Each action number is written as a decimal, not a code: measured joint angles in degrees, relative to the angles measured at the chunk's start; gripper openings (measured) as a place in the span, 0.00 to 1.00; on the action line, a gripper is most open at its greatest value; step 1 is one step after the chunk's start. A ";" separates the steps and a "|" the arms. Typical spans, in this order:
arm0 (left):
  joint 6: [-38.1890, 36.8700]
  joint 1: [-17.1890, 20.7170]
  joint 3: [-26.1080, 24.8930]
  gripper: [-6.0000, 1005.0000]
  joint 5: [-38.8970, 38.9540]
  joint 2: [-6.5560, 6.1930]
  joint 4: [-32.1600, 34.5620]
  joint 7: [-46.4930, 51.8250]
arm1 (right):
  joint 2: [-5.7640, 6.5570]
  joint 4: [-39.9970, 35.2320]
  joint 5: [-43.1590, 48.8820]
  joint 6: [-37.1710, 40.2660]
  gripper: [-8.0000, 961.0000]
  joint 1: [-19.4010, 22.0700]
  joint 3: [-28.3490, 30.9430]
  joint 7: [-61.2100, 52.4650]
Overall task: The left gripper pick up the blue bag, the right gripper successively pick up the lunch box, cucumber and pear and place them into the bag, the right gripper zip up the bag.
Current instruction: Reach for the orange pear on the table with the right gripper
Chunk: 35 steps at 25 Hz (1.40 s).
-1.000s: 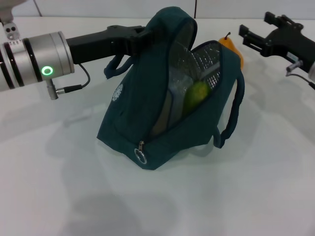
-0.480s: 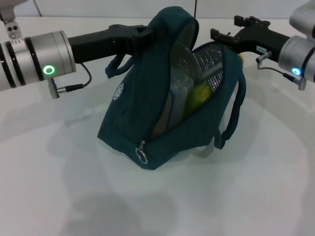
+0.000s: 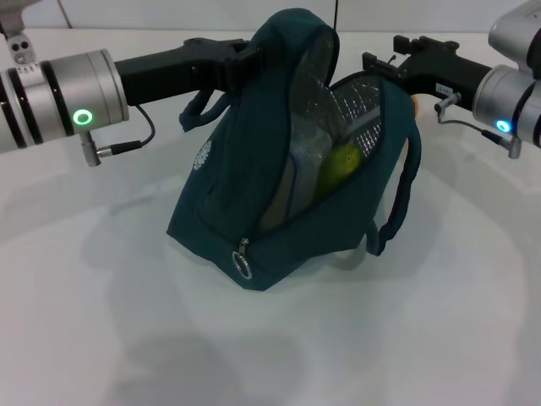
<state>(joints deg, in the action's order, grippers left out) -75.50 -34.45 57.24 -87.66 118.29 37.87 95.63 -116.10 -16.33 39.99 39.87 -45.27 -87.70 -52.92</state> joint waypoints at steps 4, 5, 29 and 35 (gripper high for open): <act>0.08 -0.08 0.01 0.05 0.00 -0.07 0.10 -0.01 | -0.07 0.00 0.00 -0.02 0.56 0.27 -0.31 -0.03; 0.09 -0.09 -0.01 0.05 0.01 -0.08 0.11 -0.01 | -0.07 0.00 -0.01 -0.03 0.53 0.33 -0.31 -0.03; 0.09 -0.09 0.15 0.05 -0.06 -0.02 0.18 -0.10 | -0.09 -0.11 -0.45 -0.24 0.29 0.88 -0.15 1.39; 0.09 -0.09 0.16 0.05 -0.06 0.10 0.23 -0.10 | -0.08 -0.20 -0.44 -0.24 0.29 0.99 -0.17 1.42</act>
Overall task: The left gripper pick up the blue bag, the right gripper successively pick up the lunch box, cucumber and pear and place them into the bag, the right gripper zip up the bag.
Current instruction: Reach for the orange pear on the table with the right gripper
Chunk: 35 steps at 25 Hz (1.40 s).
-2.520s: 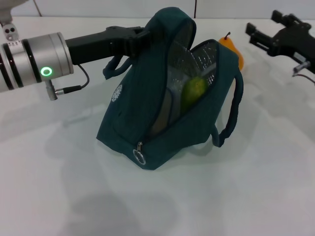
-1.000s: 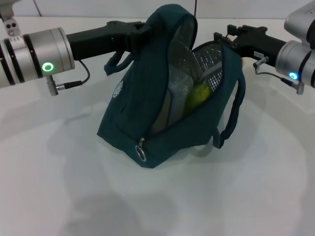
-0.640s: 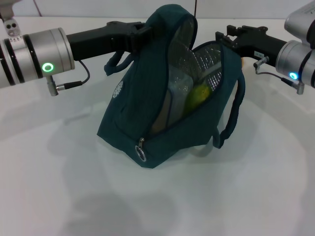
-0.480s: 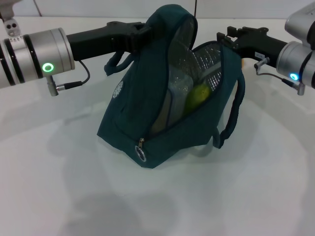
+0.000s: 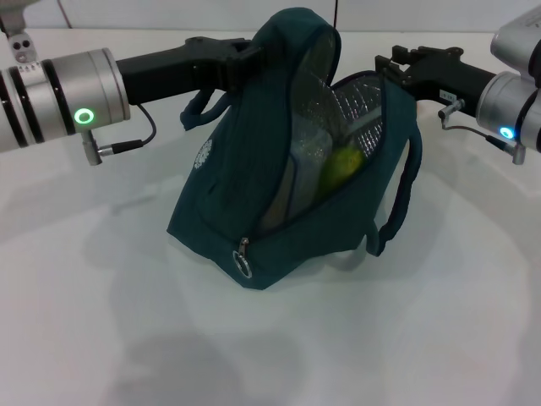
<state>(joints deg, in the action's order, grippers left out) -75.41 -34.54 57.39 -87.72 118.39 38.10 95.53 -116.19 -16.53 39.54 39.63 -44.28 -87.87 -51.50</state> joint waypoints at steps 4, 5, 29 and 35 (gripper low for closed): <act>0.00 0.00 -0.08 0.05 0.01 0.28 0.03 0.00 | 0.00 0.01 0.01 0.00 0.29 0.01 -0.10 0.00; 0.00 0.00 -0.09 0.05 0.01 0.34 0.04 0.00 | 0.00 0.03 0.02 0.00 0.29 0.05 -0.10 0.00; 0.53 -0.53 -0.05 0.05 0.41 0.88 -0.37 -0.53 | 0.15 -0.48 -0.17 0.29 0.20 0.62 0.51 1.66; 0.57 -0.60 -0.01 0.05 0.49 0.88 -0.40 -0.53 | 0.18 -0.48 -0.17 0.06 0.17 0.18 0.51 2.17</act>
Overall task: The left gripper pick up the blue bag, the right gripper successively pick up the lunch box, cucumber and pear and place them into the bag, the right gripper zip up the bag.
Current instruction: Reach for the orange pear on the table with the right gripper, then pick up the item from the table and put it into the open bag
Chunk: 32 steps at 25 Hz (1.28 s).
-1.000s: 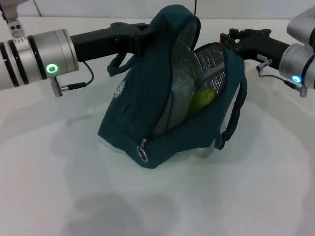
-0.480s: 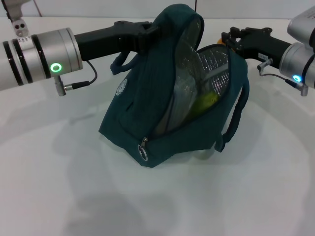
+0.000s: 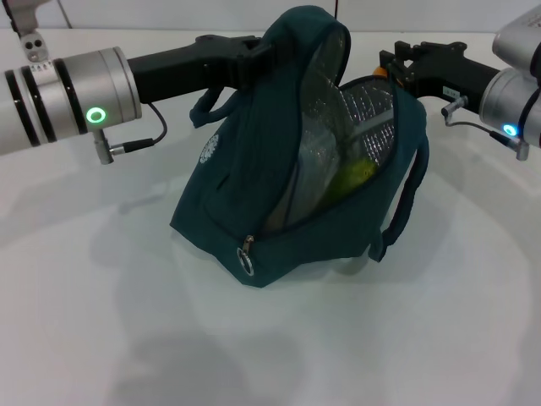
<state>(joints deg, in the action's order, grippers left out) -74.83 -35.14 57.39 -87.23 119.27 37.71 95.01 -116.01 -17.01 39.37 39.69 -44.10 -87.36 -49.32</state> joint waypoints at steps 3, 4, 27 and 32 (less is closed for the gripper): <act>0.04 -0.02 -0.14 0.05 0.03 0.06 -0.01 0.00 | 0.00 -0.05 0.00 -0.03 0.16 -0.13 0.00 0.07; 0.04 -0.02 -0.16 0.05 0.03 0.08 0.00 0.00 | 0.00 -0.06 0.00 -0.04 0.16 -0.14 0.00 0.08; 0.03 0.36 -0.15 0.05 -0.09 0.15 0.00 -0.07 | 0.16 -3.96 -0.06 3.98 0.05 4.59 0.67 5.17; 0.04 1.18 -0.18 0.05 -0.16 -0.10 0.09 -0.10 | 0.53 -15.70 0.23 7.76 0.04 13.81 3.43 6.79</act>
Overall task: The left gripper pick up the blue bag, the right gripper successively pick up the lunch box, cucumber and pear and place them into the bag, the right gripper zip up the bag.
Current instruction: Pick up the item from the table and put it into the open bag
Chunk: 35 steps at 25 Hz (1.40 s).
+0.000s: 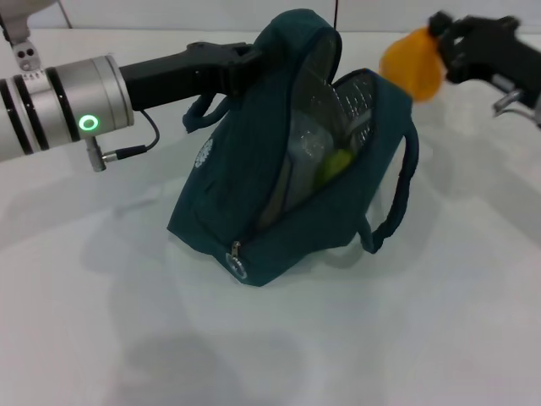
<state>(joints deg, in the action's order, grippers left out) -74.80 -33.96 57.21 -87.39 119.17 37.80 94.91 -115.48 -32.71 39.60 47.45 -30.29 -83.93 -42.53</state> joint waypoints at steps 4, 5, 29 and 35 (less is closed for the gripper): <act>0.00 0.56 0.00 0.05 -0.08 -0.16 0.05 -0.17 | 0.39 -5.42 0.11 5.75 0.04 4.76 3.03 -0.06; 0.00 0.86 0.00 0.05 -0.08 -0.18 0.16 -0.39 | 0.57 -5.88 0.12 7.84 0.04 5.22 3.64 -0.24; -0.51 1.01 0.06 0.05 1.38 0.07 1.32 -2.35 | 3.02 -11.79 17.23 25.08 0.04 -3.10 4.93 -21.74; -0.53 0.88 0.02 0.05 1.43 0.16 1.32 -2.79 | 2.79 -11.13 19.16 25.13 0.04 -5.49 4.81 -23.03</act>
<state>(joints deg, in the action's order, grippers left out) -75.32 -33.08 57.23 -85.96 119.33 39.12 92.12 -112.69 -43.84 58.75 72.58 -35.79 -79.12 -65.56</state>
